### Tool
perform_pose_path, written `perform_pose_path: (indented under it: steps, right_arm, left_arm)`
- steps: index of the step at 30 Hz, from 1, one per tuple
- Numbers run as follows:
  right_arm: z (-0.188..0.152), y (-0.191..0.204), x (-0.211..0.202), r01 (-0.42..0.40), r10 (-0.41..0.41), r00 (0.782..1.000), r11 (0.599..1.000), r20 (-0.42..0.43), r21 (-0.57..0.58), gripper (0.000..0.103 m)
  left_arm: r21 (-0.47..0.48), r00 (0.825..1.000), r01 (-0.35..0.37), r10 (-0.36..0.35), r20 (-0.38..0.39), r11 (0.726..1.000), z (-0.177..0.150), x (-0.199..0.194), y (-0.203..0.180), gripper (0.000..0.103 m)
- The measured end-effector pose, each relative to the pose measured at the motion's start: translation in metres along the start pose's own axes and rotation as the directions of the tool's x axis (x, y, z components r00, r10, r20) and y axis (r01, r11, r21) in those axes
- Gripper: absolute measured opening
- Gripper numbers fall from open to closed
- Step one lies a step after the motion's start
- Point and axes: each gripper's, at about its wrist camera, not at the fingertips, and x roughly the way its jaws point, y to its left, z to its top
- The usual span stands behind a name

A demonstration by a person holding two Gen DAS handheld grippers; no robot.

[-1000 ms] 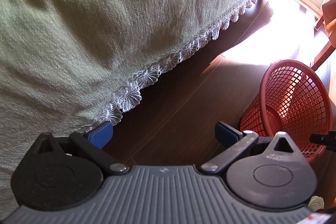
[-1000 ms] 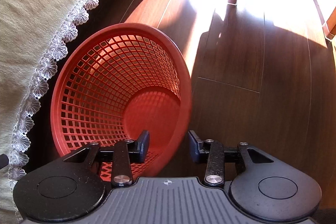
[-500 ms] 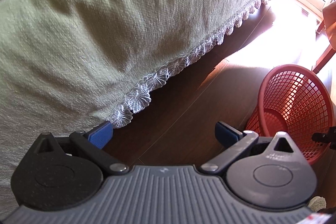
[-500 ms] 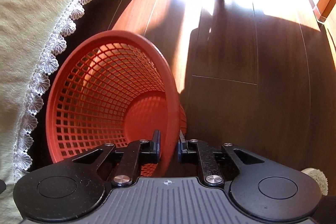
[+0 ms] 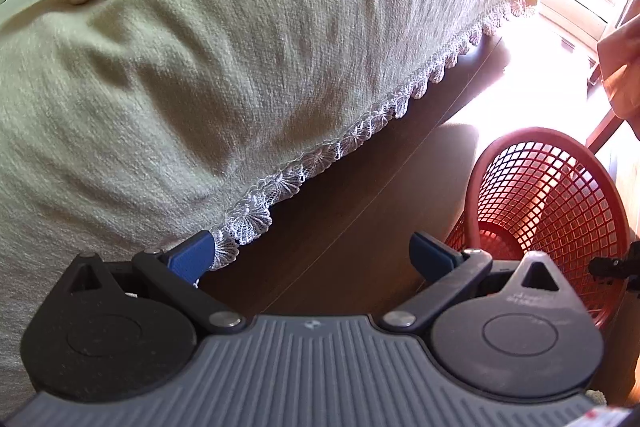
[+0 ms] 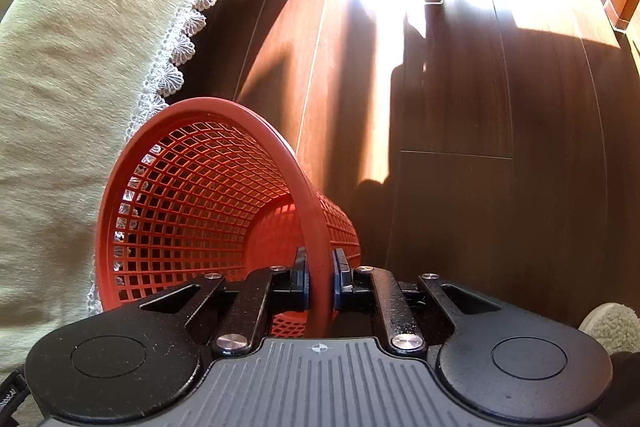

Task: Organize objects
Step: 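Grasp the red wastebasket rim with the right gripper and lift it, then grasp the white towel with the left gripper while the right holds the basket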

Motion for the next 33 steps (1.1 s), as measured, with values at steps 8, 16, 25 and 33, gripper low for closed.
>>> perform_pose_path:
  steps: [8,16,25,33]
  right_arm:
    - [0.020,0.017,-0.011,0.055,-0.053,0.997,0.998,-0.057,0.033,0.007]
    - [0.052,0.090,-0.092,0.111,-0.112,0.992,0.994,-0.065,-0.015,0.007]
    - [0.064,0.219,-0.157,0.136,-0.137,0.990,0.990,-0.036,-0.033,0.007]
    - [0.045,0.311,-0.169,0.216,-0.214,0.976,0.976,0.038,-0.039,0.007]
  left_arm:
    - [0.033,0.999,0.025,-0.024,-0.023,0.999,0.027,-0.013,0.002,0.100]
    - [0.022,0.999,0.043,-0.043,0.002,0.999,0.087,-0.082,0.036,0.098]
    - [0.115,1.000,-0.002,0.000,0.024,0.993,0.167,-0.110,0.123,0.098]
    - [0.178,0.988,0.132,-0.116,-0.097,0.975,0.206,-0.074,0.170,0.091]
